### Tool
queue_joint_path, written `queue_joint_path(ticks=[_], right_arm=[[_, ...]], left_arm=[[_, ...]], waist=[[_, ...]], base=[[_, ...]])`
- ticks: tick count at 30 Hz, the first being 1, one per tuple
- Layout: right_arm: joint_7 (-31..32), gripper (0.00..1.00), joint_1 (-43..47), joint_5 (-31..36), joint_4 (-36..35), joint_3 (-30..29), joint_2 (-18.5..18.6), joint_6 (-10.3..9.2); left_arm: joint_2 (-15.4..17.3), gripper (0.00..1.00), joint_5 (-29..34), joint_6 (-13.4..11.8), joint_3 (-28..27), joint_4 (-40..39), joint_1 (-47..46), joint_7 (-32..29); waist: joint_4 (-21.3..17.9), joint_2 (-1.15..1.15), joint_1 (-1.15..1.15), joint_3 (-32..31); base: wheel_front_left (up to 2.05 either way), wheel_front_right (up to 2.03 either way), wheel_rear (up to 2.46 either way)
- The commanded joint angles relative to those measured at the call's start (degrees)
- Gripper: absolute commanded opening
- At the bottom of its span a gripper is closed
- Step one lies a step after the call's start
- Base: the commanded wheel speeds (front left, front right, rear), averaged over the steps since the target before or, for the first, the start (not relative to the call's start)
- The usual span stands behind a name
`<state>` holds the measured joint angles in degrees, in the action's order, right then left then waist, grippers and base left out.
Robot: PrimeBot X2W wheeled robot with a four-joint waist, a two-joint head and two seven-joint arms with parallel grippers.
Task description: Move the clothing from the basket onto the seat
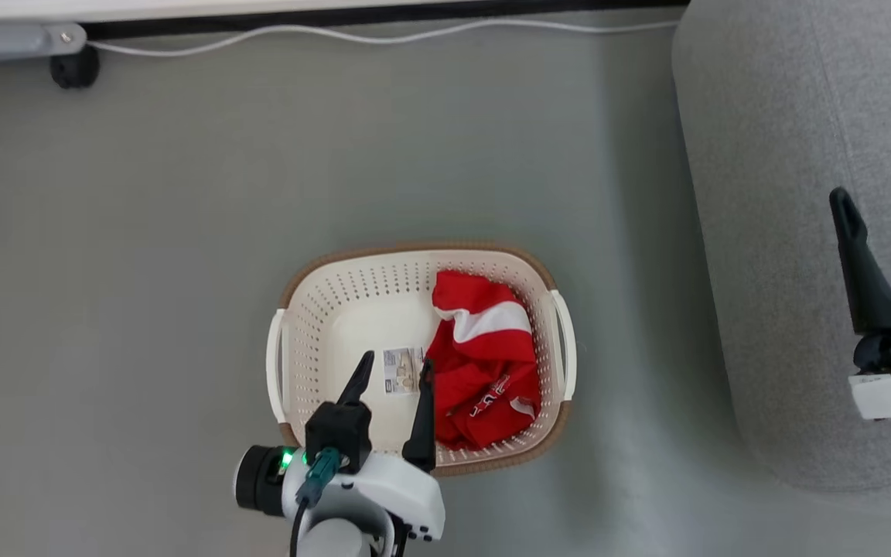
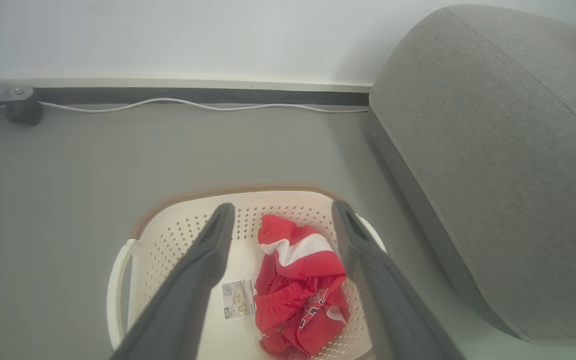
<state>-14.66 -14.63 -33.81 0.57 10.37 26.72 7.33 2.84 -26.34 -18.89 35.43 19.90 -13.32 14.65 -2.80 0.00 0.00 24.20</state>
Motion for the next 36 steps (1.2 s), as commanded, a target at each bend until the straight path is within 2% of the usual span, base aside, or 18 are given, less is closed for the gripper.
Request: queue_joint_path(ticks=[1, 8, 18, 31, 36], right_arm=[[-0.3, 1.00, -1.1, -0.9, -2.4, 0.5, 2.4, 0.16], [-0.3, 1.00, -5.1, -2.6, -5.6, 1.0, 4.4, 0.16], [-0.3, 1.00, -10.3, -3.6, -9.7, 1.2, 5.2, 0.16], [-0.3, 1.00, -16.7, -4.0, -13.4, 3.3, 3.4, 0.16], [-0.3, 1.00, -17.7, -4.2, -13.8, 3.2, 3.1, 0.16]], left_arm=[[0.0, 1.00, -1.2, -1.0, 0.3, 0.3, -3.6, 0.3], [0.0, 1.00, -6.8, -1.3, 4.3, 4.9, -11.4, 0.3], [0.0, 1.00, -13.8, -0.8, 7.7, 13.1, -21.3, 0.3], [0.0, 1.00, -23.9, 2.0, 12.1, 24.6, -34.0, 0.3], [0.0, 1.00, -28.2, 3.0, 14.3, 28.5, -37.3, 0.3]], waist=[[-1.3, 0.00, 0.00, 5.6], [-3.1, 0.00, 0.00, 13.2], [-5.8, 0.00, 0.00, 22.3], [-9.8, 0.00, 0.00, 32.4], [-11.2, 0.00, 0.00, 34.4]], base=[[0.00, 0.00, 0.00], [0.00, 0.00, 0.00], [0.00, 0.00, 0.00], [0.00, 0.00, 0.00], [0.00, 0.00, 0.00]])
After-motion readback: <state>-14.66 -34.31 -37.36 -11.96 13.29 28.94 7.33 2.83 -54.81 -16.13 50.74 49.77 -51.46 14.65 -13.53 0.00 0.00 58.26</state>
